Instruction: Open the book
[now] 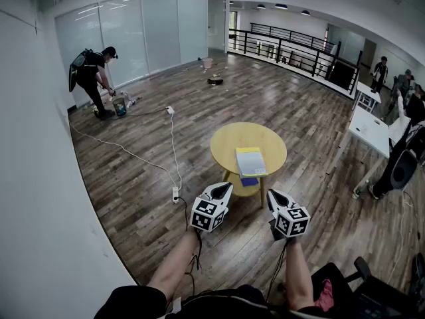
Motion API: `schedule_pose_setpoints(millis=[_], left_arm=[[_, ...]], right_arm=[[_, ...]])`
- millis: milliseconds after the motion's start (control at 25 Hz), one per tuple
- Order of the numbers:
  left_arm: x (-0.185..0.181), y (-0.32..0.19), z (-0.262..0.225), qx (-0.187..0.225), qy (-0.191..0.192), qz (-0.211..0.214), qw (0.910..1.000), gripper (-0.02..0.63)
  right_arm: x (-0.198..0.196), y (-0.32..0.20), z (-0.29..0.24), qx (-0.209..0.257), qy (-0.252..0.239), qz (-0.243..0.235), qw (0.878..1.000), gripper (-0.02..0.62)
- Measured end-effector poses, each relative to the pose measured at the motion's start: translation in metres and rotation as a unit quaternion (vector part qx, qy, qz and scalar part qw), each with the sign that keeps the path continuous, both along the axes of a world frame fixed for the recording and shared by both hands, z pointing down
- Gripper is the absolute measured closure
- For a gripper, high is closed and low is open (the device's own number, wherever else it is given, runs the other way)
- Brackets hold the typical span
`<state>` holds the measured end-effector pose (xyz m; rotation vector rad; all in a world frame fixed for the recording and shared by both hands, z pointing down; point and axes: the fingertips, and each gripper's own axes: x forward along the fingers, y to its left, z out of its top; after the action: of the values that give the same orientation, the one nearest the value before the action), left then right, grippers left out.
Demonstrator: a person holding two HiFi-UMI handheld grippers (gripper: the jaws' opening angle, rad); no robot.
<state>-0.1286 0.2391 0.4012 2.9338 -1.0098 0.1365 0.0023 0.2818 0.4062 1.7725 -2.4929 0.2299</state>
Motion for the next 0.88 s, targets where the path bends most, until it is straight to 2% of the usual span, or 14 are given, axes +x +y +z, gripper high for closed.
schedule_pose_setpoints(millis=[440,880], left_arm=[[0.005,-0.050,0.006,-0.002,-0.004,0.003,1.0000,0.607],[0.055,-0.145,0.029,-0.020,-0.021,-0.008,0.9996,0.607]], right_arm=[[0.008,-0.048,0.001,0.006,-0.004,0.007,1.000,0.591],[0.057,-0.149,0.027,-0.013,-0.013,-0.008,1.000,0.591]])
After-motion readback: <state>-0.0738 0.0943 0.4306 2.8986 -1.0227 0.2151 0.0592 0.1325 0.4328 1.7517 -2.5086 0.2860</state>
